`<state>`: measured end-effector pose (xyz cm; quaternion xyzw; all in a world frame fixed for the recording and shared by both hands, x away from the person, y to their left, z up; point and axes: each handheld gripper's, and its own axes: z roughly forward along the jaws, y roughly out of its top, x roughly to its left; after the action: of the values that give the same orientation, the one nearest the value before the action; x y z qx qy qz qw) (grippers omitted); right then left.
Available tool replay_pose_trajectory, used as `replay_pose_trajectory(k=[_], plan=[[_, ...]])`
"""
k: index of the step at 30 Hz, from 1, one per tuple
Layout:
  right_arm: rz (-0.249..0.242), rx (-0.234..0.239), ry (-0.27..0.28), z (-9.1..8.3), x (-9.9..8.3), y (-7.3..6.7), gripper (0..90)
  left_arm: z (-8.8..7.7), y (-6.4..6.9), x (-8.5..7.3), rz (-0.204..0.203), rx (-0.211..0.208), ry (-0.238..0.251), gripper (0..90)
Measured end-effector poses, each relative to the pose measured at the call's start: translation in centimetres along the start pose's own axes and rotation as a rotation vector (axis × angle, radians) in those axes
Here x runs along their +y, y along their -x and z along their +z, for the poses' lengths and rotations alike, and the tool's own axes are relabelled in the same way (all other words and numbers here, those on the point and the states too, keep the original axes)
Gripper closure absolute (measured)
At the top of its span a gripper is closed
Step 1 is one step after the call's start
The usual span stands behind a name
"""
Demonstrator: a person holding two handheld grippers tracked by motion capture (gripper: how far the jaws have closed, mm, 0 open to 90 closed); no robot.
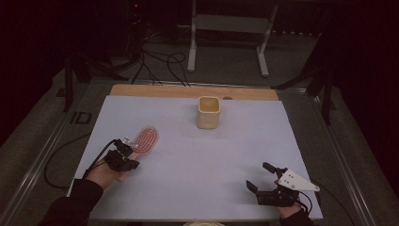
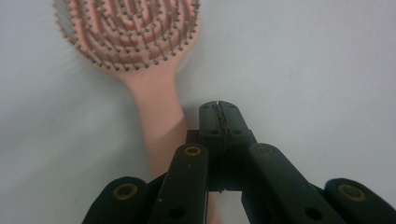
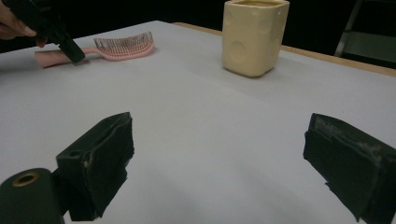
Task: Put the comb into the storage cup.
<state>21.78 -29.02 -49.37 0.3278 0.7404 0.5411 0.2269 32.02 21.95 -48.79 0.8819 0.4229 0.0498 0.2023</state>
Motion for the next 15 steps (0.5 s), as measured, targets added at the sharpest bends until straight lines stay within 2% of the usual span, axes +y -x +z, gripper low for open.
replay_pose_trajectory(k=[15], plan=[[0.006, 0.004, -0.004, 0.08, -0.02, -0.03, 8.2, -0.63, -1.04, -0.76, 0.001, 0.028, -0.026, 90.0]])
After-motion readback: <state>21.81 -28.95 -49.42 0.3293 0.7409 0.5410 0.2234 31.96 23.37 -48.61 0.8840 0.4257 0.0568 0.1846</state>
